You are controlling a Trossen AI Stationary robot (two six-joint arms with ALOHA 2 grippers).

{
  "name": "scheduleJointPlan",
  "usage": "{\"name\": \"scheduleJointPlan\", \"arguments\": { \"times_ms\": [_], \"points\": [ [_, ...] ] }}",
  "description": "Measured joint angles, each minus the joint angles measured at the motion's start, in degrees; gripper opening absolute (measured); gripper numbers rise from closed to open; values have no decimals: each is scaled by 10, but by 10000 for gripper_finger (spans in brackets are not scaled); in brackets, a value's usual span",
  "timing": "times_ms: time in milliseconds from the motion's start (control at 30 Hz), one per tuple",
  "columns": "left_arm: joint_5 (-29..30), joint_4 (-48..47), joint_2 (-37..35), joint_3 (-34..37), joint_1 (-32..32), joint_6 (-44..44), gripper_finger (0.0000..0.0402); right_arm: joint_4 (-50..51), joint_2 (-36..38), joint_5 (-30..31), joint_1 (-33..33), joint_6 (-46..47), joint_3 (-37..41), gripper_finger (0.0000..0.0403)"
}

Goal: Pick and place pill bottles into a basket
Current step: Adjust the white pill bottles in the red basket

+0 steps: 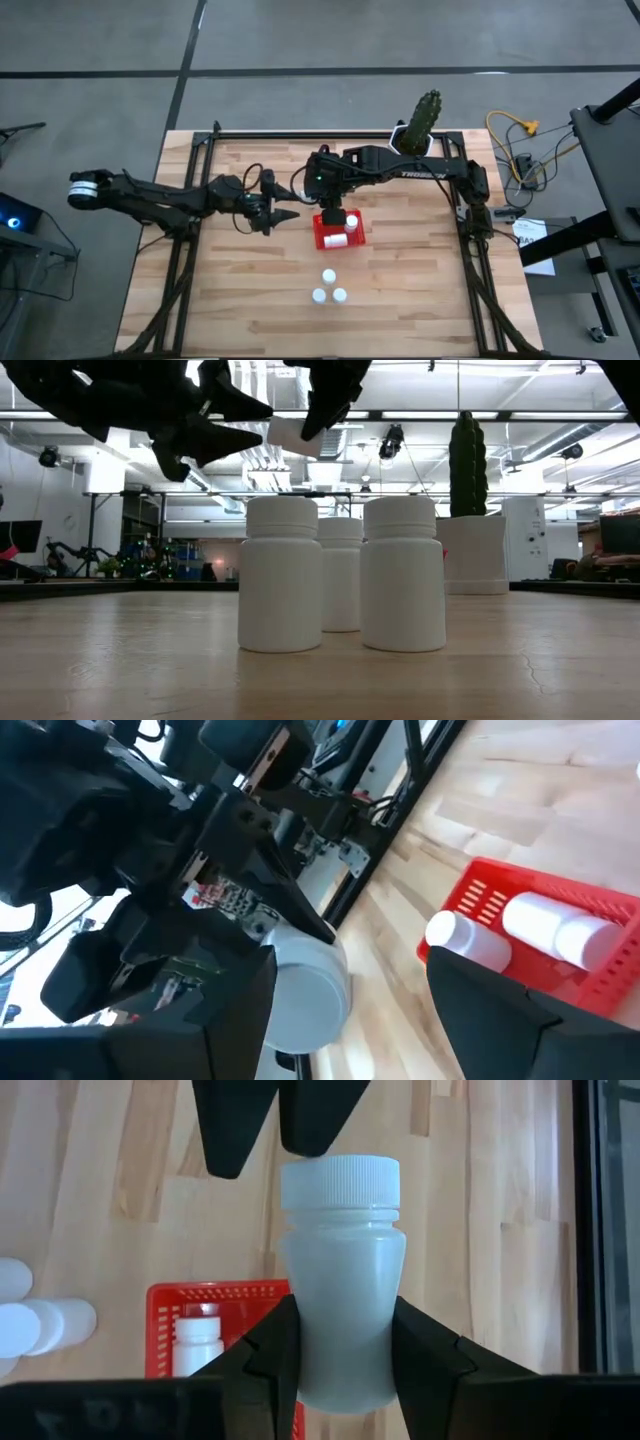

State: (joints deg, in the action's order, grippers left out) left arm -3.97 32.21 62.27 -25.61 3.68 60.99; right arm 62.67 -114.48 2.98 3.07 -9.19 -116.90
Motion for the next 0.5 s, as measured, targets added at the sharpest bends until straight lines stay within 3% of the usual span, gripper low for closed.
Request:
{"name": "scheduleJointPlan", "arguments": {
  "times_ms": [500],
  "points": [
    [63, 63, 42, -1, 1, 43, 244, -8, 0, -6, -1, 0, 0, 111]
  ]
}}
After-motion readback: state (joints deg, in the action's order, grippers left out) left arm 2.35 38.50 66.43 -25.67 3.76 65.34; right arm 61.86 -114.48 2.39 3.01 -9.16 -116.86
